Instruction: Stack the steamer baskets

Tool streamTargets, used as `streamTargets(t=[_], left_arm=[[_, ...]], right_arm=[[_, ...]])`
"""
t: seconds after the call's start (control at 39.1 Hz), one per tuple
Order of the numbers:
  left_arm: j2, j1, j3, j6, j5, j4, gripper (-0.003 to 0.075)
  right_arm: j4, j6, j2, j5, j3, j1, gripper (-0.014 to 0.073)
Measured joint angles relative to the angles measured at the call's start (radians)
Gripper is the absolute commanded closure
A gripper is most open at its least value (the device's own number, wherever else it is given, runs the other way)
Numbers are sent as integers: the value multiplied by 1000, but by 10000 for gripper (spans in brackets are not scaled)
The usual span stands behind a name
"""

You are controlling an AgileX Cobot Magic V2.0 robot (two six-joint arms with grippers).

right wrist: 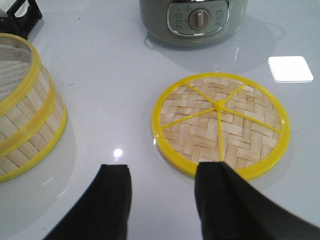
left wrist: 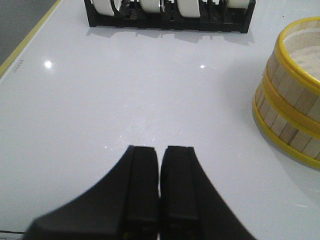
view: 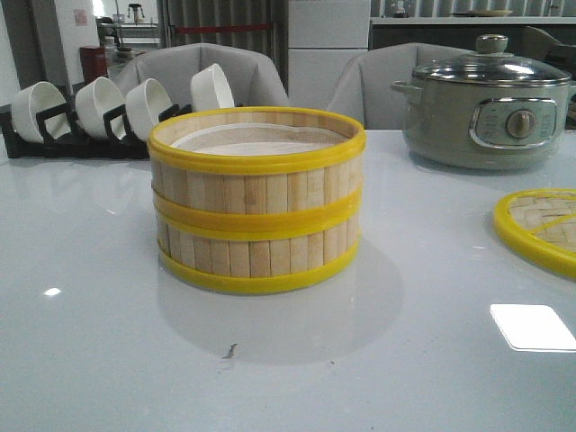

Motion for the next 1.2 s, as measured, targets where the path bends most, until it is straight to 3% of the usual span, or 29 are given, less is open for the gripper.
streamTargets(t=[0.61,0.92,1.2], left_arm=[[0,0,0,0,0,0,629],[0,0,0,0,0,0,629],[0,0,0,0,0,0,629]], right_arm=[[2,0,0,0,0,0,181],[19,0,87,44,0,0,181],[65,0,168,-8,0,0,181]])
